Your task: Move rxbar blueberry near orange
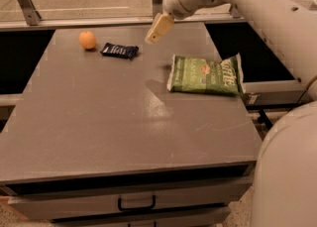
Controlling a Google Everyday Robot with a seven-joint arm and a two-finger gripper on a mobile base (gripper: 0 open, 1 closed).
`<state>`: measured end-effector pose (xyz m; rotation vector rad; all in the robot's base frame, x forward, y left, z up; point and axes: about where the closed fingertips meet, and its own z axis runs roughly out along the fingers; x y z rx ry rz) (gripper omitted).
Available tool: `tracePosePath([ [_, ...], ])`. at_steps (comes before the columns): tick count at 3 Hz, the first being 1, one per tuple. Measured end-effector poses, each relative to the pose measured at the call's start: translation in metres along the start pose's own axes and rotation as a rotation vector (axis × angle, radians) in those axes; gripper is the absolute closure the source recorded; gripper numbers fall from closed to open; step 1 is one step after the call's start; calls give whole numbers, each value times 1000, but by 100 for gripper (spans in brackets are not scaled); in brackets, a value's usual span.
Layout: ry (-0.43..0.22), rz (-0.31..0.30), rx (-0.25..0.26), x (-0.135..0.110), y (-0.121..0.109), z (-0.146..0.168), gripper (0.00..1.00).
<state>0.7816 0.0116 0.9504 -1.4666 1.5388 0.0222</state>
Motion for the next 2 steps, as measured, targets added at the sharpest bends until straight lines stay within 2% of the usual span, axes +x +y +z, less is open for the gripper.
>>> tracePosePath([
  [1, 12, -74, 124, 11, -48, -83, 0],
  [2, 15, -91, 150, 14, -58, -98, 0],
])
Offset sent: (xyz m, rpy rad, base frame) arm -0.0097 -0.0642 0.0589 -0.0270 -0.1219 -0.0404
